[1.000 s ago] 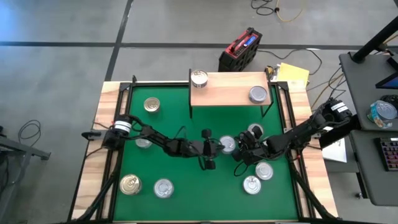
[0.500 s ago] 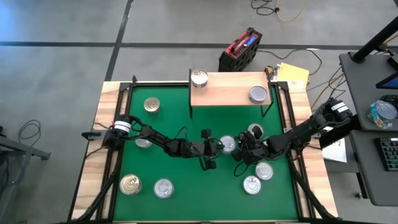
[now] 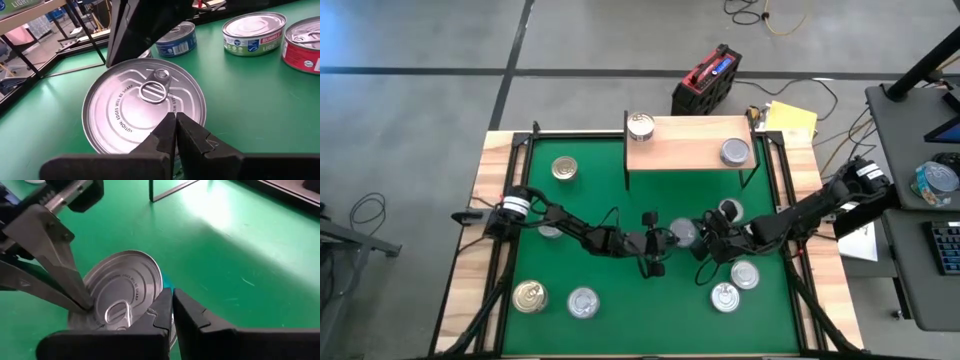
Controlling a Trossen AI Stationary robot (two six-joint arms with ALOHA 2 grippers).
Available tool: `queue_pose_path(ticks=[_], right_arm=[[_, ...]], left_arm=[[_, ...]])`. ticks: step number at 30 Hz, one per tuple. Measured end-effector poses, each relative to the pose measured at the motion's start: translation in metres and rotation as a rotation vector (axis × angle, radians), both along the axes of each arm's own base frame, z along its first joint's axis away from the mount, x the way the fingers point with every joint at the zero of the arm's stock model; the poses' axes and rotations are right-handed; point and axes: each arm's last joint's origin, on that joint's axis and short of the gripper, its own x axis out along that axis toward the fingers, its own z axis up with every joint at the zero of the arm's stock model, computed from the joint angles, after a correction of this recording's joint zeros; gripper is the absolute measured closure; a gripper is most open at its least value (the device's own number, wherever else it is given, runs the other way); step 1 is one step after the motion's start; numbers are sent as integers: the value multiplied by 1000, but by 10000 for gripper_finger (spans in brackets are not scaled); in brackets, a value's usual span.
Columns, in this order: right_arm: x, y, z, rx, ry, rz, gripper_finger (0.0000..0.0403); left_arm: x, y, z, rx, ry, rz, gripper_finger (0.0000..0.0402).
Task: Stack canned seafood by type on shelf
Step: Put the green/blue tuna can on the shelf
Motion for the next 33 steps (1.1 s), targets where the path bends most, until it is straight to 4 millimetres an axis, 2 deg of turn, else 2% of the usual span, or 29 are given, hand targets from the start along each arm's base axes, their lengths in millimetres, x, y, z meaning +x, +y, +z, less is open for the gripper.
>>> queue_pose_path(ticks=[9,20,27,33], right_arm=[[5,6,8,21,-24,67,394],[7,28,20,44,-29,208,394],[6,29,19,48,-27,210,394],[6,29,19,46,-25,209,394]], left_arm=[[-2,-7,0,20,-1,-23,401],[-4,-12,-1,92,7,-30,401],[-4,-17,2,97,-9,-39,401],[-7,-28,3,160,6,-72,401]])
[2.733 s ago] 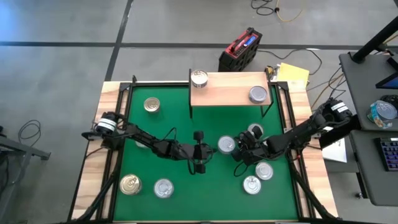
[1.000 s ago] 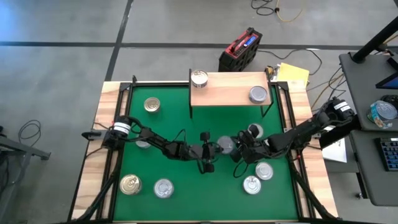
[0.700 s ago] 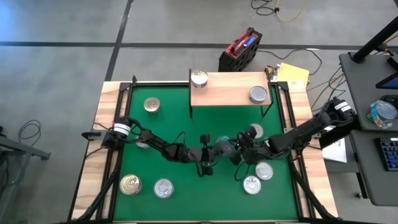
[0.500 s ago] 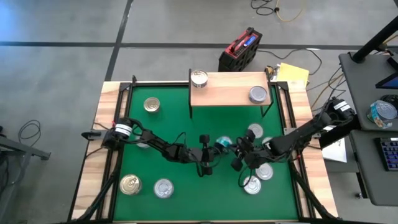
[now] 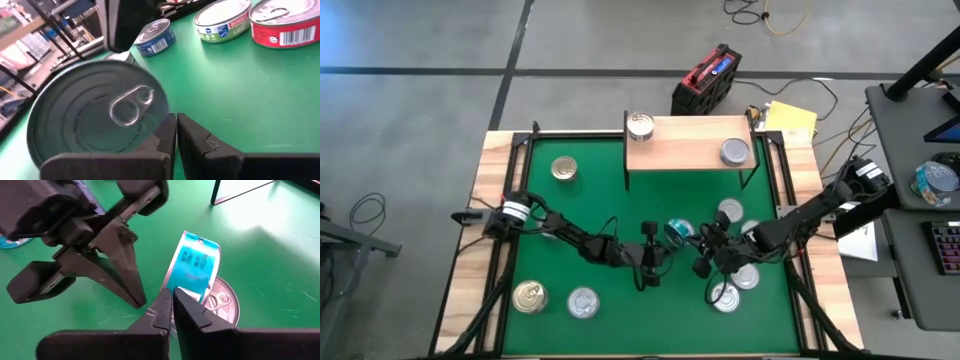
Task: Stack canned seafood by type on shelf
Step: Put the green/blue tuna can on the shelf
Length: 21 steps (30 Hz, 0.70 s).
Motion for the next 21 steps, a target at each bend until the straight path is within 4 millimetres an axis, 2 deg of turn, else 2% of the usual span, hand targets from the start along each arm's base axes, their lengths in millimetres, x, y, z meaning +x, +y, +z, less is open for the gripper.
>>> queue_pose_path(ticks=[6,14,17,21], right_arm=[[0,0,0,-14,8,5,394],[-9,-3,8,46,3,-28,394],[-14,-5,13,65,3,-34,394],[-22,-9,13,101,33,-85,394]], left_arm=[[-5,-10,10,109,-5,62,401],[-13,-17,19,141,18,99,401],[-16,-17,25,141,13,94,401],[-17,-10,22,130,26,80,401]])
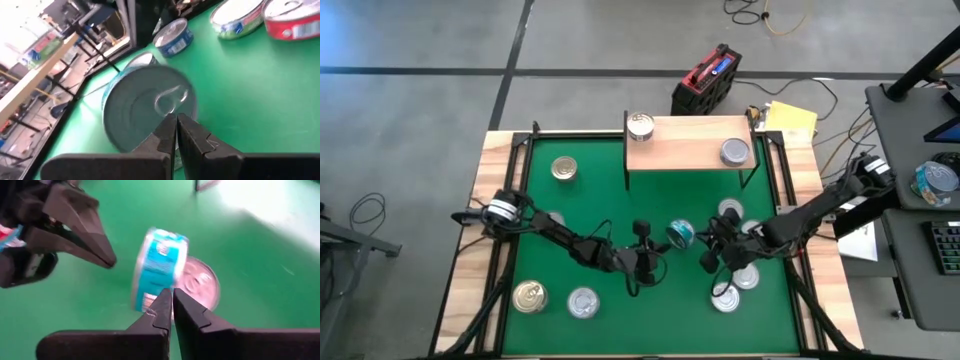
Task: Stack canned seafood by type on shelf
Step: Put the green/blue tuna can on the shelf
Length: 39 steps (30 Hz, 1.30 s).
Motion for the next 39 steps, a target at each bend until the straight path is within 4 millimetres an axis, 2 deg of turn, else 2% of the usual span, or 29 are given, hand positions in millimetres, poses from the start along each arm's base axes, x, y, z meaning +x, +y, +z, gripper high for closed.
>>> queue_pose_path(ticks=[6,10,14,23,28,33,39], right_arm=[[-6,0,-1,94,4,-72,390],[-6,1,-1,176,10,-82,362],[-5,1,-1,215,-8,-117,306],[-1,3,1,195,-52,-94,147],[2,0,2,174,-73,-109,91],[9,-2,-6,161,-56,-122,71],[16,-7,-12,132,-36,-126,77]], left_arm=[[-1,-1,-2,-37,2,-32,401],[0,-1,-2,-51,3,-55,401],[0,1,-1,-53,1,-51,401],[3,2,-7,-97,-5,-86,401],[5,8,-7,-105,-21,-69,401],[5,9,-7,-110,-23,-64,401],[5,9,-6,-111,-24,-63,401]])
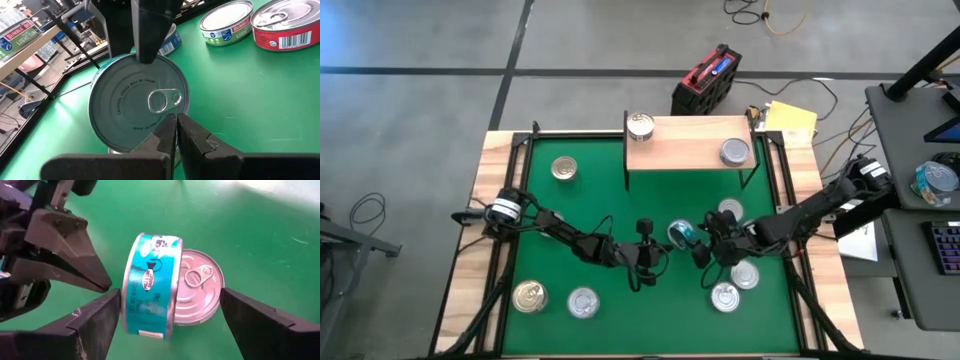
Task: Stack canned seafood by type on shelf
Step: Put the green/blue tuna can on the shelf
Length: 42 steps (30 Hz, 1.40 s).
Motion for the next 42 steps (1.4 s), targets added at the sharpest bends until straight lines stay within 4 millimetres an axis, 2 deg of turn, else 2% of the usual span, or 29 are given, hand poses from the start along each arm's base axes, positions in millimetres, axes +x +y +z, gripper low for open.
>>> queue_pose_path(ticks=[13,21,27,28,33,37,42], right_arm=[[5,2,0,-14,-8,65,155],[7,2,-8,-45,35,77,192],[9,1,-14,-41,57,56,257],[9,1,-13,-40,55,57,270],[5,-1,0,-39,10,79,271],[-2,-3,17,-26,-43,104,271],[-14,-8,36,-8,-113,141,271]], left_arm=[[0,0,-2,1,3,2,401],[1,1,-3,2,7,4,401],[1,1,-2,7,2,2,401],[1,1,-2,14,3,-1,401],[-1,-2,10,56,-19,-20,401],[-4,-5,28,115,-43,-50,401],[-26,-9,53,211,-102,-135,401]])
